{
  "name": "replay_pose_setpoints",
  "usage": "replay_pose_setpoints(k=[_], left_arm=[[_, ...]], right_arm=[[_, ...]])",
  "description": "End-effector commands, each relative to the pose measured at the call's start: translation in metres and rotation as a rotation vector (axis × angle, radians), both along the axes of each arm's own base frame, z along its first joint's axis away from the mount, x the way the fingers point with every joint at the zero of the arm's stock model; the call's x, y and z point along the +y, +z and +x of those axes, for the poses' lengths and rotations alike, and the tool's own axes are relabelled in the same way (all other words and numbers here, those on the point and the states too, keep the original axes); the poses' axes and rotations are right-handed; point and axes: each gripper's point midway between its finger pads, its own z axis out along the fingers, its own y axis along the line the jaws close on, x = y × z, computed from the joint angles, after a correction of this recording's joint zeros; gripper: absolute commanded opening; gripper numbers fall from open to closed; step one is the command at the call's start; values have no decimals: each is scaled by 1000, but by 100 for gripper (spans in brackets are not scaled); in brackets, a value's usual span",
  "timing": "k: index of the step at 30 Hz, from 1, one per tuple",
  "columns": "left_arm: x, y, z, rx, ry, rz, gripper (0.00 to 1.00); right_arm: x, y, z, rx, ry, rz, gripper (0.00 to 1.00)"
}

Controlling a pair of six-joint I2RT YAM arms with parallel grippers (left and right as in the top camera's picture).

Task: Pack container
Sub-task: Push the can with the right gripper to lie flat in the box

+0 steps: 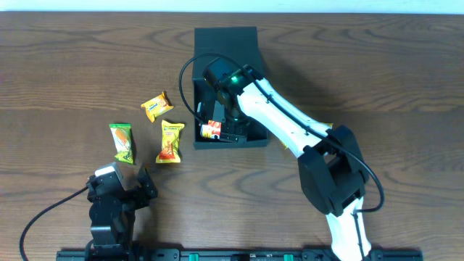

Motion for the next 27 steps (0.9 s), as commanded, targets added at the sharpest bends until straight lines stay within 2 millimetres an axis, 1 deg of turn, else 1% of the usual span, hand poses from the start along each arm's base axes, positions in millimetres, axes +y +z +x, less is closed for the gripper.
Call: replay_pose_setpoints(k=[1, 2, 6, 9, 11, 12, 16, 18, 19, 20, 21, 22, 25, 27], left_arm=[[-1, -5, 0, 7, -14, 19, 95], [-1, -5, 0, 7, -14, 19, 95], [-1, -5, 0, 7, -14, 19, 95], [-1, -5, 0, 7, -14, 19, 95], [-1, -5, 0, 7, -14, 19, 95], [-1, -5, 0, 7, -14, 19, 95], [-1, -5, 0, 7, -14, 19, 95], [-1, -5, 0, 7, -14, 19, 95], [-1, -5, 0, 7, -14, 19, 95], [-1, -5, 0, 7, -14, 19, 95], [-1, -5, 0, 7, -14, 19, 95], [-1, -5, 0, 7, -14, 19, 95], [-1, -5, 0, 7, -14, 19, 95], [-1, -5, 0, 7, -14, 19, 95]], right_arm=[[3, 3, -14, 36, 43, 20, 92], [3, 3, -11, 21, 39, 13, 99], [5, 10, 1, -27, 0, 14, 99], [12, 24, 13, -72, -39, 41, 98], [18, 37, 22, -110, -56, 61, 94], [20, 43, 25, -121, -56, 71, 89], [26, 68, 32, -154, -59, 102, 78], [28, 79, 33, -162, -58, 114, 70], [29, 84, 33, -165, -57, 124, 58], [30, 86, 34, -168, -61, 130, 44], [30, 87, 37, -172, -73, 136, 27], [33, 87, 36, -151, -97, 169, 2], [46, 87, 32, -69, -127, 284, 2], [50, 83, 37, -66, -166, 307, 2]])
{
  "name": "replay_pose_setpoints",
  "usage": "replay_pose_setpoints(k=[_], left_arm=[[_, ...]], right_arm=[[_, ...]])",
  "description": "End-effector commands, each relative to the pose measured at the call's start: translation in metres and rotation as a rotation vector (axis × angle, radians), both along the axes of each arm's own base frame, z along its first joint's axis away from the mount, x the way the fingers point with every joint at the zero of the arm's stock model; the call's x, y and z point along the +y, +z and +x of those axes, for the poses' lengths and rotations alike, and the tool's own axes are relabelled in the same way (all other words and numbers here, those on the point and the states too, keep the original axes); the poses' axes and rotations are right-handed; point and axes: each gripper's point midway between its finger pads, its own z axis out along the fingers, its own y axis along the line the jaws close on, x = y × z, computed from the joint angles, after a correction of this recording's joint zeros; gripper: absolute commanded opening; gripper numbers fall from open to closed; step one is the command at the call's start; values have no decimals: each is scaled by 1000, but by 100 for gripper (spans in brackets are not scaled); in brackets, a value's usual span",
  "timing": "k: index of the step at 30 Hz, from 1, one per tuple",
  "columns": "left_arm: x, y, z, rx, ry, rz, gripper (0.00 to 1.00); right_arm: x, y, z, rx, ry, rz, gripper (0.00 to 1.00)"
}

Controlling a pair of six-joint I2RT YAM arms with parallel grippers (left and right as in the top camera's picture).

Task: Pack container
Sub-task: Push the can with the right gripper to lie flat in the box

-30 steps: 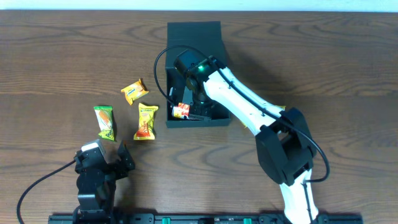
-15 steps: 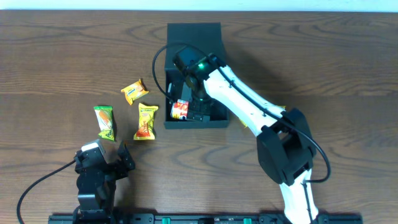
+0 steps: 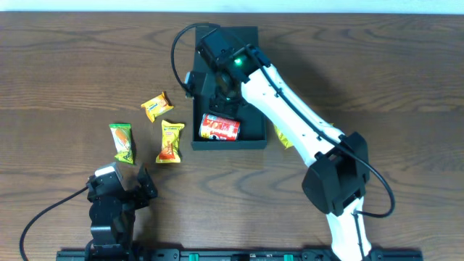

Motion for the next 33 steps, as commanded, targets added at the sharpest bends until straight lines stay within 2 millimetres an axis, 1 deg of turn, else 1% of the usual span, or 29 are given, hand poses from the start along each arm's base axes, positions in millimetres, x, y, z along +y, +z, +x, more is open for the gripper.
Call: replay_pose_setpoints(k=[1, 4, 6, 8, 15, 19, 24, 33], left_arm=[[-1, -5, 0, 7, -14, 19, 95], [-1, -5, 0, 7, -14, 19, 95], [-1, -5, 0, 7, -14, 19, 95], [-1, -5, 0, 7, -14, 19, 95], [-1, -5, 0, 7, -14, 19, 95], [-1, -5, 0, 7, -14, 19, 95], [-1, -5, 0, 7, -14, 19, 95], [-1, -5, 0, 7, -14, 19, 95]], right_arm=[[8, 1, 0, 50, -66, 88, 2], [11, -18, 10, 43, -126, 96, 2], [7, -34, 22, 13, -221, 74, 2], [3, -44, 31, -8, -306, 63, 2], [6, -61, 36, -9, -379, 99, 1], [5, -75, 33, 10, -423, 104, 1], [8, -87, 28, 18, -416, 97, 2], [31, -103, 5, 91, -356, 107, 1]])
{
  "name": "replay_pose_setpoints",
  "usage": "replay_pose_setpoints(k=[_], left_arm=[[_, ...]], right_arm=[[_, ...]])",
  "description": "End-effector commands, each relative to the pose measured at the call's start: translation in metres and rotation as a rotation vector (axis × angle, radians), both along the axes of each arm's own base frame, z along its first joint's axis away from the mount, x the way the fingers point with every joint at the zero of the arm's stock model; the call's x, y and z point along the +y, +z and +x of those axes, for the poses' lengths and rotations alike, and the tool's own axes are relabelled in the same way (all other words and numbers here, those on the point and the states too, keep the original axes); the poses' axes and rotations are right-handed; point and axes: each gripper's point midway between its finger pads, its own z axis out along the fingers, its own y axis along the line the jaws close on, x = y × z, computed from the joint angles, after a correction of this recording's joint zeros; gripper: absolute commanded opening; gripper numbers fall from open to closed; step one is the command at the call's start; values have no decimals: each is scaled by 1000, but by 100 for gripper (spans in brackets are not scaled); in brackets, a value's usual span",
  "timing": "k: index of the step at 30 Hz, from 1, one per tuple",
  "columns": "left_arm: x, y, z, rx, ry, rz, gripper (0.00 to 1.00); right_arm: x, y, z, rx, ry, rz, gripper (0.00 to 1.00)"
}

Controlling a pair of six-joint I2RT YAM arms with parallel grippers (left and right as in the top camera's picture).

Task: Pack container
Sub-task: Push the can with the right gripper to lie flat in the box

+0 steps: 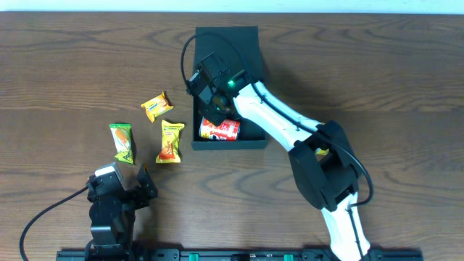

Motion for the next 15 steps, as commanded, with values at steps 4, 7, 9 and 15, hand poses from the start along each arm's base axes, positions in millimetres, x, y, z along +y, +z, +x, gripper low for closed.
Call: replay_pose_setpoints(k=[4, 7, 9, 15], left_arm=[[-1, -5, 0, 7, -14, 19, 95], [-1, -5, 0, 7, -14, 19, 95], [-1, -5, 0, 7, -14, 19, 95], [-1, -5, 0, 7, -14, 19, 95]], right_arm=[[19, -17, -26, 83, 67, 31, 1], [19, -17, -26, 83, 68, 31, 1], [19, -17, -28, 94, 76, 29, 1], [15, -17, -33, 103, 104, 12, 1]])
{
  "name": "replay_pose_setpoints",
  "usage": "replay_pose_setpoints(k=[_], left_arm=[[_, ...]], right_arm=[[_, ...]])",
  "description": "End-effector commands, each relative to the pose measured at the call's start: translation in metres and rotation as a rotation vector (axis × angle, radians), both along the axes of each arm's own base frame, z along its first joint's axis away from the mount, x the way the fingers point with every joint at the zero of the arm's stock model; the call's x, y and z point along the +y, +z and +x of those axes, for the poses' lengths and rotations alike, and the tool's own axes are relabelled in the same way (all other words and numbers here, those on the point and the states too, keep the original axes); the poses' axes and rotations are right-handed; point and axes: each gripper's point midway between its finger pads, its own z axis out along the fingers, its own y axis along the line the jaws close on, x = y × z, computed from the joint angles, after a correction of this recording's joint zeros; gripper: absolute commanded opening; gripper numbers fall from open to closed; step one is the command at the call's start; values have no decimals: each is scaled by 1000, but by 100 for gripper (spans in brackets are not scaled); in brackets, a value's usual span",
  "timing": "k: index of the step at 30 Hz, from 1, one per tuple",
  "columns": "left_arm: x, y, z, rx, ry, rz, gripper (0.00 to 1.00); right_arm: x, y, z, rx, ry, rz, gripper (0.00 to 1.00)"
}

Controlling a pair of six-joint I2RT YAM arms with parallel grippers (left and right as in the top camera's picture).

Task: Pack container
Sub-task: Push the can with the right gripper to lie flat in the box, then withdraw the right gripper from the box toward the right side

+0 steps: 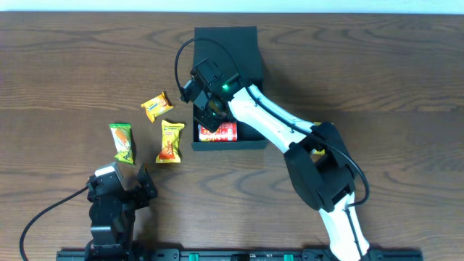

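The black container (250,138) stands at the table's middle back, its lid folded open behind it. A red snack packet (221,132) lies flat in its front part. My right gripper (206,109) hangs over the container's left wall, just behind the red packet, open with nothing in it. Three more packets lie on the table left of the container: an orange one (156,106), a yellow-orange one (170,141) and a green one (122,143). My left gripper (119,190) is parked at the front left; its jaws are not clear from above.
A bit of a yellow packet (317,151) shows under the right arm's elbow, to the right of the container. The right arm's white links cross the container's right front corner. The table's front rail runs along the bottom edge.
My right gripper has shifted slightly left and forward over the container's left wall. The red packet and the loose packets lie where they were.
My right gripper first held the red packet at the container's front left corner. Then the packet lay flat in the container and the gripper was further back, empty. After that the gripper came to the left wall, where it is now. The left arm stayed parked.
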Motion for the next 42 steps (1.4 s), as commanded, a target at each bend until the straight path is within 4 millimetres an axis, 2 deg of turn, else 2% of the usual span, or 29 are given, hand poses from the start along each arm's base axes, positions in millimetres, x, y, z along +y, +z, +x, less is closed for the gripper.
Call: replay_pose_setpoints(k=[1, 3, 5, 8, 11, 15, 20, 23, 33, 38, 42], left_arm=[[-1, -5, 0, 7, -14, 19, 95], [-1, -5, 0, 7, -14, 19, 95], [-1, -5, 0, 7, -14, 19, 95], [-1, -5, 0, 7, -14, 19, 95], [-1, -5, 0, 7, -14, 19, 95], [-1, -5, 0, 7, -14, 19, 95], [-1, -5, 0, 7, -14, 19, 95], [-1, -5, 0, 7, -14, 19, 95], [-1, -5, 0, 7, -14, 19, 95], [-1, -5, 0, 7, -14, 19, 95], [-1, -5, 0, 7, -14, 19, 95]], right_arm=[[4, -6, -11, 39, 39, 1, 1], [7, 8, -5, 21, 11, 22, 1], [10, 32, 3, -10, -3, 41, 1], [-7, 70, 19, -91, -72, -6, 1], [-30, 91, 27, -119, -114, -33, 2], [-71, 79, 27, -8, -178, -63, 2], [-106, 60, 27, 124, -263, -30, 2], [-120, 44, 22, 173, -295, -43, 2], [-101, 9, -18, 276, -250, -45, 1], [-96, -5, -25, 253, -281, -96, 2], [-86, -6, -31, 239, -257, -104, 1]])
